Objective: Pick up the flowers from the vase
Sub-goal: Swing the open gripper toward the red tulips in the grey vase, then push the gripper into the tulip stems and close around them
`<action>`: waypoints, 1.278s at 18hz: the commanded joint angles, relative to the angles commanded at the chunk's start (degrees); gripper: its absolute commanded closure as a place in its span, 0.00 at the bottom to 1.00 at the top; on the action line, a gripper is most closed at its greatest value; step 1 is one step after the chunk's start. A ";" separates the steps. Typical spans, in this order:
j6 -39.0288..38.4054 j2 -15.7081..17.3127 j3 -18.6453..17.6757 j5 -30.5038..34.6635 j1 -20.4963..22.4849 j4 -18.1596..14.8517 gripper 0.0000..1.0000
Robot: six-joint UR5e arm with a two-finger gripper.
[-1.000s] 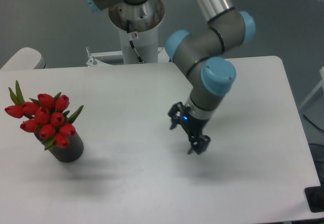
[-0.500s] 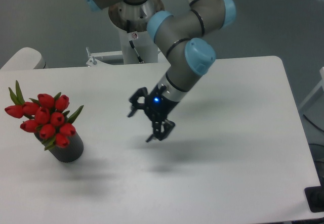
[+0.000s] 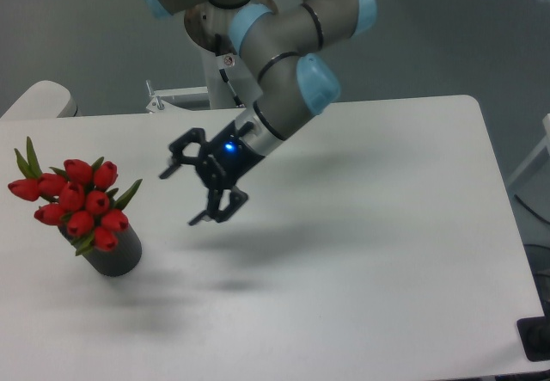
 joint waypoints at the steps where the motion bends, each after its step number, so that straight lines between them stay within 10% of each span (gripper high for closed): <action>1: 0.00 -0.09 -0.17 -0.35 -0.61 0.00 0.00; 23: -1.32 -6.32 1.75 -6.68 -7.21 5.36 0.00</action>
